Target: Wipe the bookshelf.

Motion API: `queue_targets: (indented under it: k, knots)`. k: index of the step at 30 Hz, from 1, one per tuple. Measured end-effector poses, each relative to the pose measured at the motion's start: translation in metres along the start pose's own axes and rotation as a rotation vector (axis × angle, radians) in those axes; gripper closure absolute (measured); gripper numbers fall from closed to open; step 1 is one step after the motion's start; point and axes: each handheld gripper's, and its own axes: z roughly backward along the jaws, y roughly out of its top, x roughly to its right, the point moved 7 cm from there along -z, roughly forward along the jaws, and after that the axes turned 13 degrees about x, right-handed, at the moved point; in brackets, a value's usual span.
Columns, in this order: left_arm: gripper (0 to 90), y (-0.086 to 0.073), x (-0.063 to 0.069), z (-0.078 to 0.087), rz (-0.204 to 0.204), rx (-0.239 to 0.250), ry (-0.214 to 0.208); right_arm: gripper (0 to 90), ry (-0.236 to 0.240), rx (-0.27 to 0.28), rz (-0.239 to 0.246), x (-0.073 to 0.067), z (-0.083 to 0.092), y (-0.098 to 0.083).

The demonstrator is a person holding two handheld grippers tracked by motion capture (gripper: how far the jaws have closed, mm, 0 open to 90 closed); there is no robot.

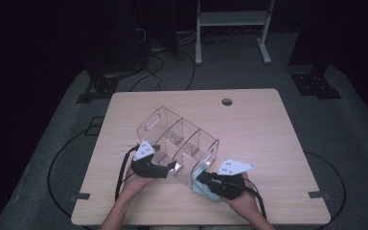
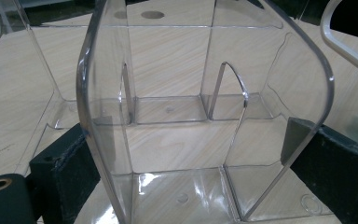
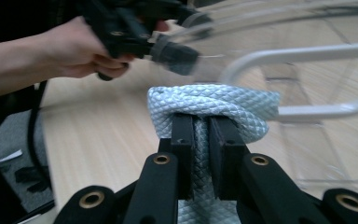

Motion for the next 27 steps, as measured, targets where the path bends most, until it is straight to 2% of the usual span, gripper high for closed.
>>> queue_targets:
  k: [2, 4, 7, 9, 12, 15, 18, 20, 24, 25, 27]
  knots:
    - [5.8, 0.000, 0.000, 0.000, 0.002, 0.002, 0.000, 80.7, 0.017, 0.006, 0.013, -0.007, 0.000, 0.004]
    - [5.9, 0.000, 0.000, 0.000, 0.001, 0.004, -0.002, 80.7, 0.009, 0.021, 0.036, -0.007, 0.002, 0.010]
    - [5.9, 0.000, 0.000, 0.000, -0.004, 0.002, -0.001, 80.7, -0.007, 0.050, 0.012, -0.001, 0.008, 0.018]
    - [5.8, 0.000, 0.000, 0.000, -0.003, 0.001, -0.001, 80.8, -0.013, 0.045, 0.008, -0.004, 0.006, 0.017]
    - [5.9, 0.000, 0.000, 0.001, -0.003, -0.001, -0.005, 80.8, 0.004, 0.029, 0.042, -0.012, 0.003, 0.017]
    - [6.1, 0.000, 0.000, 0.001, -0.008, -0.003, -0.008, 80.8, -0.007, 0.046, 0.033, -0.005, 0.008, 0.022]
    - [6.1, 0.001, 0.001, 0.000, -0.006, 0.000, -0.007, 80.8, -0.043, 0.075, 0.013, 0.006, 0.014, 0.030]
    - [6.0, 0.001, 0.001, 0.000, -0.006, 0.000, -0.007, 80.8, -0.053, 0.080, 0.016, 0.008, 0.016, 0.033]
    - [6.0, 0.000, 0.000, 0.001, -0.007, -0.002, -0.008, 80.8, -0.008, 0.062, 0.046, -0.009, 0.010, 0.031]
    - [6.0, 0.000, 0.000, 0.001, -0.007, -0.004, -0.008, 80.8, -0.006, 0.056, 0.063, -0.010, 0.009, 0.031]
    - [6.1, 0.000, 0.001, 0.001, -0.008, -0.003, -0.010, 80.9, -0.004, 0.056, 0.052, -0.007, 0.010, 0.033]
